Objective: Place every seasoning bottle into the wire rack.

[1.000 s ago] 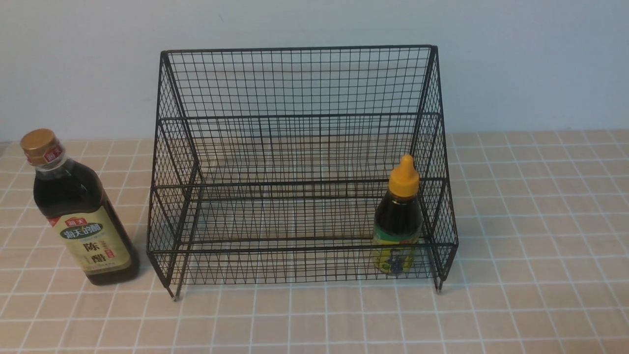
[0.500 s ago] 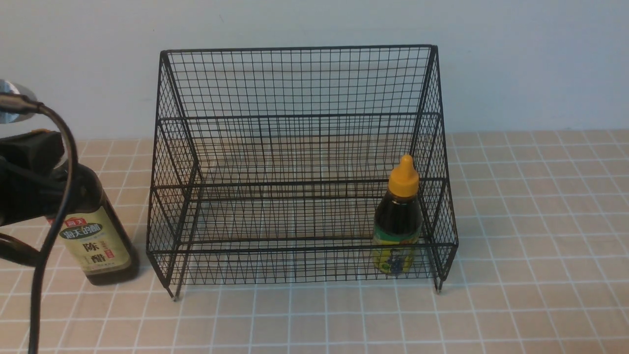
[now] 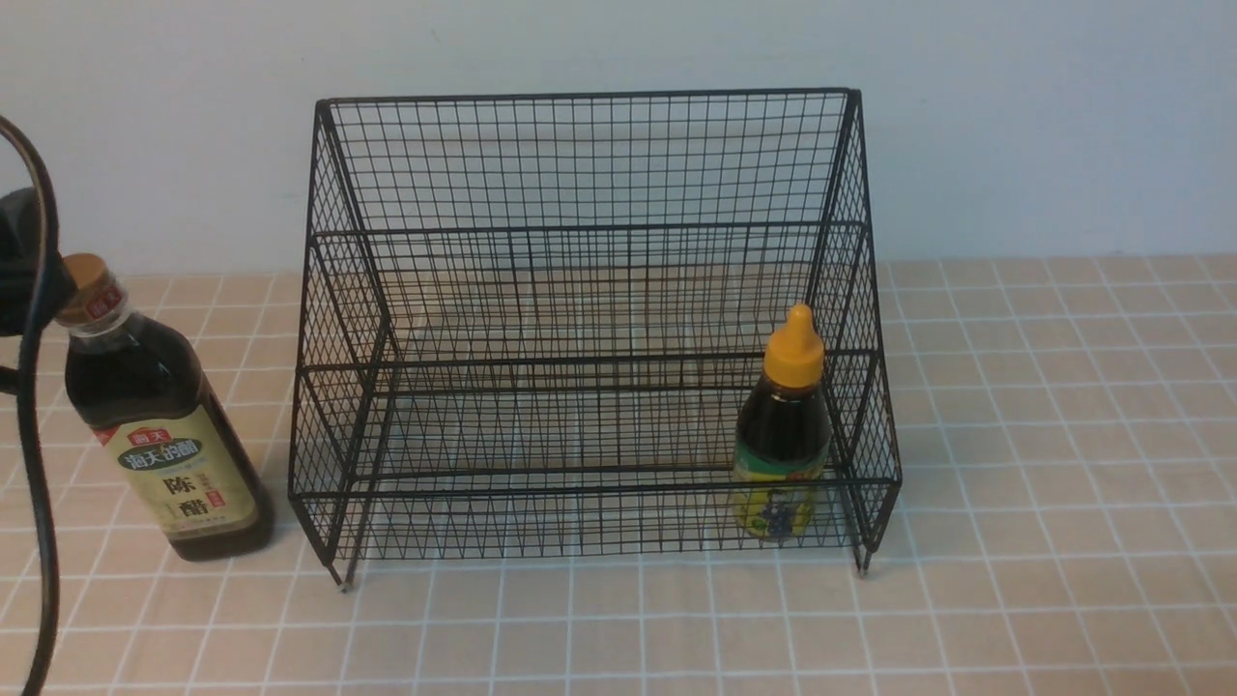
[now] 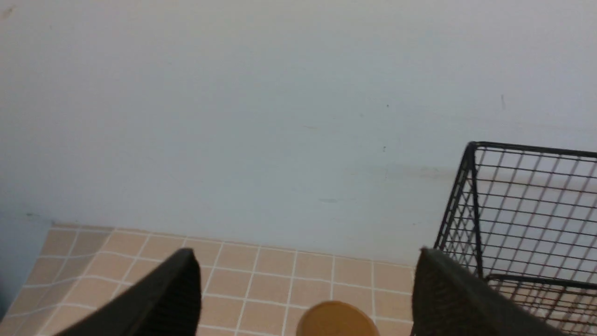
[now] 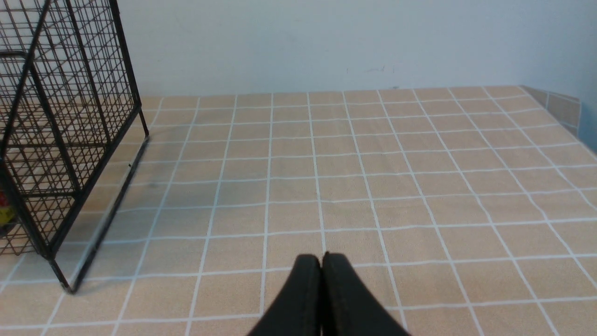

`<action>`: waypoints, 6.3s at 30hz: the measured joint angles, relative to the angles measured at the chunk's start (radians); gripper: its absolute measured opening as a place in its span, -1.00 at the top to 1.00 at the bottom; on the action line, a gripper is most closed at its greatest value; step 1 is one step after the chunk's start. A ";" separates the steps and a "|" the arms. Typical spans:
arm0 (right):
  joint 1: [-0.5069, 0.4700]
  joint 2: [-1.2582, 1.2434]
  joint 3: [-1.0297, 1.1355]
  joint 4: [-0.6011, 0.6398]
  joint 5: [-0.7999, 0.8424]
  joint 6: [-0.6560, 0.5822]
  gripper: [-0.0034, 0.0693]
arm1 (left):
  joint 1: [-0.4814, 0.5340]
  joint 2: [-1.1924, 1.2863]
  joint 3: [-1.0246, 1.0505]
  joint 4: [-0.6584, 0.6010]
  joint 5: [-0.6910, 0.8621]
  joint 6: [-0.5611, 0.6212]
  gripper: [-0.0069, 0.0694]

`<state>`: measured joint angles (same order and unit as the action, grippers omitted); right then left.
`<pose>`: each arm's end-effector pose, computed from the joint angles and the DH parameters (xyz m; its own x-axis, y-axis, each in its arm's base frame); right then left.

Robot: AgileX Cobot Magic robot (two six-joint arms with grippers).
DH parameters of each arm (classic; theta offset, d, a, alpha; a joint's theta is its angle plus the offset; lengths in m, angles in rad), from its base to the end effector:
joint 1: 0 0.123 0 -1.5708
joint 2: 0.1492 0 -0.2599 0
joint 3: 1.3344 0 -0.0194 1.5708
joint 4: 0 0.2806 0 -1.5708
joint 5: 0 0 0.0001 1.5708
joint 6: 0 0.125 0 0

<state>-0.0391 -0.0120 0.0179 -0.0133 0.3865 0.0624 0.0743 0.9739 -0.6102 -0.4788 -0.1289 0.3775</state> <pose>0.1397 -0.0061 0.1630 -0.2977 0.0617 -0.9527 0.0588 0.9972 0.0462 0.2845 0.0286 0.2791 -0.1471 -0.1088 -0.9831 -0.1475 0.9852 -0.0870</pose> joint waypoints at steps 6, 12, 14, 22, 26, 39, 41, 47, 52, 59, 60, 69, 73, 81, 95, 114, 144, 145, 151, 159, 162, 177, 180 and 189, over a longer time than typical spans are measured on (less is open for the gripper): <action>0.000 0.000 0.000 0.000 0.000 0.000 0.94 | -0.006 0.074 0.000 -0.004 -0.013 0.000 -0.77; 0.000 0.000 0.000 0.000 0.000 0.000 0.94 | -0.006 0.077 -0.001 0.024 -0.039 0.003 -0.77; 0.000 0.000 0.000 0.000 0.000 0.000 0.94 | -0.006 0.079 -0.001 0.045 -0.046 0.003 -0.77; 0.000 0.000 0.000 0.000 0.000 0.000 0.94 | -0.006 0.106 -0.010 0.068 -0.090 -0.007 -0.76; 0.000 0.000 0.000 0.000 0.000 0.000 0.94 | -0.006 0.126 -0.010 0.070 -0.065 -0.033 -0.76; 0.000 0.000 0.000 0.000 0.000 0.000 0.94 | -0.007 0.206 -0.025 0.070 -0.109 -0.049 -0.73; 0.000 0.000 0.000 0.000 0.000 0.000 0.94 | -0.008 0.217 -0.029 0.070 -0.117 -0.052 -0.73; 0.000 0.000 0.000 0.000 0.000 0.000 0.94 | -0.008 0.227 -0.021 0.073 -0.066 -0.049 -0.60; 0.000 0.000 0.000 0.000 0.000 0.000 0.94 | -0.008 0.221 -0.021 0.073 -0.060 -0.049 -0.47; 0.000 0.000 0.000 0.000 0.000 0.000 0.94 | -0.008 0.221 -0.021 0.074 -0.044 -0.049 -0.04; 0.000 0.000 0.000 0.000 0.000 0.000 0.94 | -0.008 0.221 -0.021 0.074 -0.043 -0.049 -0.01; 0.000 0.000 0.000 0.000 0.000 0.000 0.94 | -0.008 0.201 -0.054 0.121 0.051 -0.049 -0.02; 0.000 0.000 0.000 0.000 0.000 0.000 0.94 | -0.008 0.166 -0.131 0.135 0.212 -0.036 -0.02; 0.000 0.000 0.000 0.000 0.000 0.000 0.94 | -0.008 0.116 -0.306 0.153 0.310 -0.031 -0.02; 0.000 0.000 0.000 0.000 0.000 0.000 0.94 | -0.009 0.110 -0.529 0.156 0.371 -0.028 -0.02; 0.000 0.000 0.000 0.000 0.000 0.000 0.94 | -0.306 0.273 -0.589 0.133 0.242 -0.027 -0.02; 0.000 0.000 0.000 0.000 0.000 0.000 0.94 | -0.313 0.495 -0.592 0.142 0.439 -0.027 -0.02; 0.000 0.000 0.000 0.000 0.000 0.000 0.94 | -0.313 0.497 -0.592 0.142 0.439 -0.027 -0.02; 0.000 0.000 0.000 0.000 0.000 0.000 0.94 | -0.314 0.497 -0.605 0.139 0.432 -0.028 -0.24; 0.000 0.000 0.000 0.000 0.000 0.000 0.94 | -0.314 0.398 -0.606 0.143 0.443 0.000 -0.41; 0.000 0.000 0.000 0.000 0.000 0.000 0.94 | -0.314 0.329 -0.606 0.143 0.458 0.006 -0.36; 0.000 0.000 0.000 0.000 0.000 0.000 0.94 | -0.314 -0.116 -0.552 0.162 1.064 -0.119 0.83; 0.000 0.000 0.000 0.000 0.000 0.000 0.94 | -0.314 -0.227 -0.468 0.168 1.068 -0.153 0.83; 0.000 0.000 0.000 0.000 0.000 0.000 0.94 | -0.314 -0.460 -0.327 0.170 1.166 -0.161 0.83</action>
<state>-0.0391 -0.0120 0.0179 -0.0133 0.3865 0.0624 -0.2399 0.5141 -0.9375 -0.3086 1.0369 0.2169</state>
